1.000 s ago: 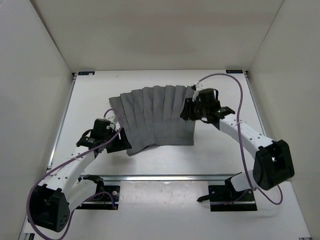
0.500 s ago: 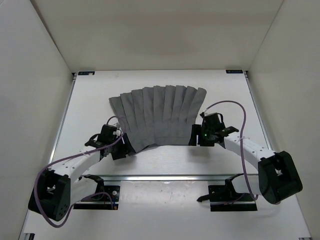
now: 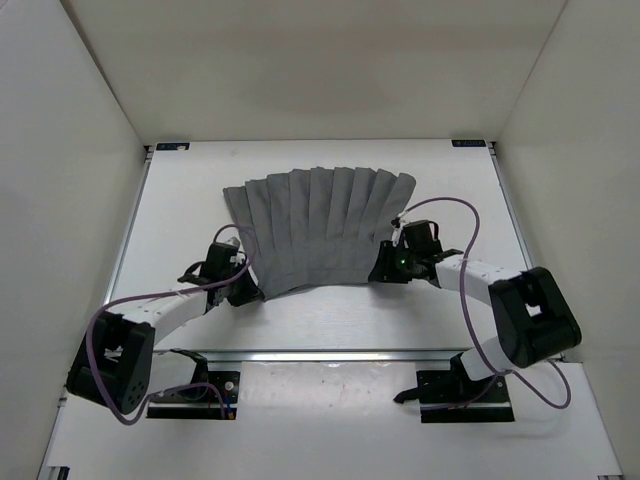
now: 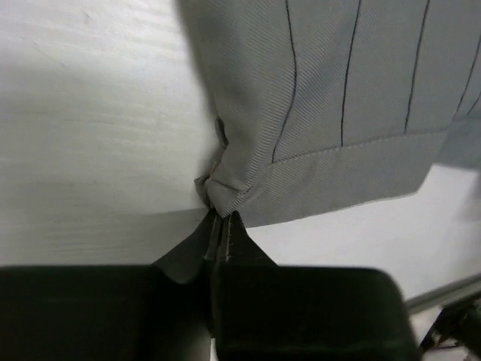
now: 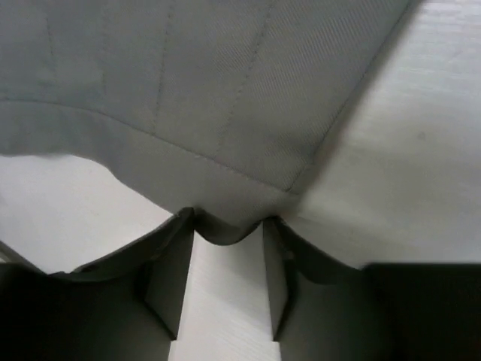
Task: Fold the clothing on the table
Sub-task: Fold the skirt
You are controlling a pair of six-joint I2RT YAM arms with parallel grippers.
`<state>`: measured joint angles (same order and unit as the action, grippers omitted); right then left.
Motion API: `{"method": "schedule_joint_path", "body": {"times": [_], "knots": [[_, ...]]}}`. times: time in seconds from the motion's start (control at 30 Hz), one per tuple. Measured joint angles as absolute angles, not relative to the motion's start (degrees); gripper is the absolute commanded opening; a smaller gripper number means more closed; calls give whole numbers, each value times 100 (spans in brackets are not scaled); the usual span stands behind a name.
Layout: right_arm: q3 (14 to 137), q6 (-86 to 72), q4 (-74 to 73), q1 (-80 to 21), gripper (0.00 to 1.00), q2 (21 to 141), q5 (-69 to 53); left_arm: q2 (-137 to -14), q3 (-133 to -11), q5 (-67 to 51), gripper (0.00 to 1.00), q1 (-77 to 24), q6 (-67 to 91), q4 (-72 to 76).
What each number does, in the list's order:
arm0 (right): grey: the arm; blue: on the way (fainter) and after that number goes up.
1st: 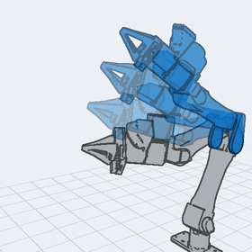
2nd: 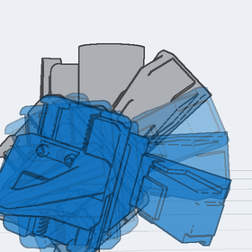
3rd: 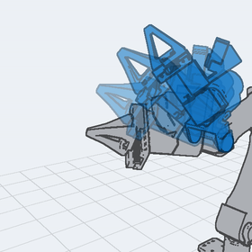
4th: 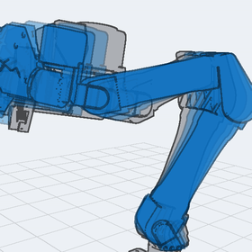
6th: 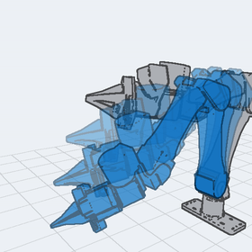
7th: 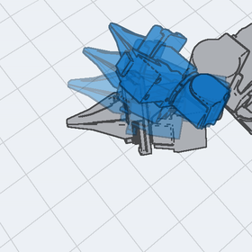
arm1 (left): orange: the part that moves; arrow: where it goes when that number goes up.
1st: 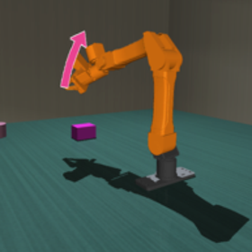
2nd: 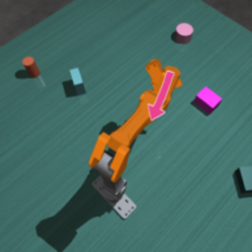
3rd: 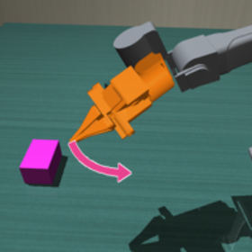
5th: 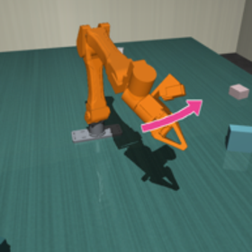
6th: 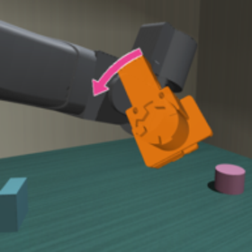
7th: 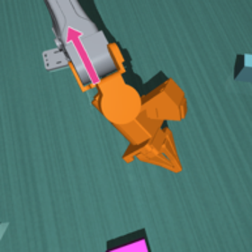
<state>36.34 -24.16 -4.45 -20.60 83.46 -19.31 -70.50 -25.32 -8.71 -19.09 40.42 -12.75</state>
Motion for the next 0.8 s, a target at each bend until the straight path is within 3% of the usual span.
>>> {"method": "schedule_joint_path", "body": {"times": [0.03, 0.27, 0.5, 0.8], "knots": [[3649, -2381, -366, -2062, 0, 8460, -1946, -7072, -2534, -882, 0, -1879, 3986, -1234], [3667, -2353, -729, -2005, 0, 8294, -2191, -6831, -2814, -740, 0, -1627, 3645, -1774], [3913, -2198, -1411, -1629, 0, 6694, -2744, -5758, -3605, -882, 0, -1461, 3328, -2587], [3483, -2102, -2947, -2023, 0, 4777, -2967, -4060, -3317, -1175, 0, -1752, 3352, -4178]]}}
